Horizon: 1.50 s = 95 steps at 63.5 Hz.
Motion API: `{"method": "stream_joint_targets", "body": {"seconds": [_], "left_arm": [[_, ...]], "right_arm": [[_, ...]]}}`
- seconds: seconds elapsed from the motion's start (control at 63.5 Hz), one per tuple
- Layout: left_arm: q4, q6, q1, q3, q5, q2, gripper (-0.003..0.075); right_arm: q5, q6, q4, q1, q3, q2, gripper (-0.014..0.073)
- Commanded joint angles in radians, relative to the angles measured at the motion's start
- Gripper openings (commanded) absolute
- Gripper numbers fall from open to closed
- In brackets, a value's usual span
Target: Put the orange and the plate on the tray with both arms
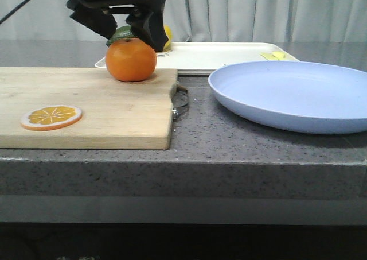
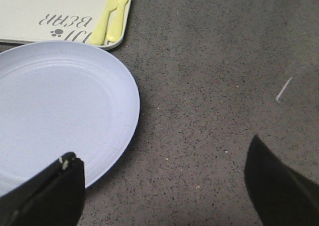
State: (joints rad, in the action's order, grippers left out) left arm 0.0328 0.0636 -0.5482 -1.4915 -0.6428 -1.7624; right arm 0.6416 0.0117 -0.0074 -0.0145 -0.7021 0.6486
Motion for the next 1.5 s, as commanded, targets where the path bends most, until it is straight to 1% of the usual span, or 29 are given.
{"method": "stream_joint_targets", "body": {"seconds": [0.0,0.362,0.456,0.551,0.63,0.803,1.102,1.369,1.48], "left_arm": [[0.01,0.002,-0.008,-0.064,0.023,0.01,0.0634],[0.005,0.0,-0.008,-0.08,-0.001,-0.051,0.0624],[-0.002,0.0,-0.008,-0.08,-0.001,-0.053,0.0557],[-0.014,0.0,-0.008,-0.08,0.003,-0.053,0.0454],[-0.019,0.0,-0.008,-0.084,-0.004,-0.051,0.0407],[-0.021,0.0,-0.03,-0.145,-0.052,-0.051,0.0417],[-0.015,0.004,-0.182,-0.283,-0.061,-0.075,0.0417],[-0.017,0.004,-0.307,-0.4,-0.053,-0.188,0.0417],[-0.017,0.004,-0.343,-0.437,-0.046,-0.237,0.0417]], "right_arm": [[-0.063,-0.002,-0.009,0.003,-0.031,0.006,0.0653],[-0.063,-0.002,-0.009,0.003,-0.031,0.006,0.0653],[-0.063,-0.002,-0.009,0.003,-0.031,0.006,0.0653],[-0.063,-0.002,-0.009,0.003,-0.031,0.006,0.0653],[-0.063,-0.002,-0.009,0.003,-0.031,0.006,0.0653],[-0.063,-0.002,-0.009,0.003,-0.031,0.006,0.0653],[-0.065,-0.002,-0.009,0.003,-0.031,0.006,0.0653],[-0.067,-0.002,-0.009,0.003,-0.031,0.006,0.0653],[-0.067,-0.002,-0.009,0.003,-0.031,0.006,0.0653]]}}
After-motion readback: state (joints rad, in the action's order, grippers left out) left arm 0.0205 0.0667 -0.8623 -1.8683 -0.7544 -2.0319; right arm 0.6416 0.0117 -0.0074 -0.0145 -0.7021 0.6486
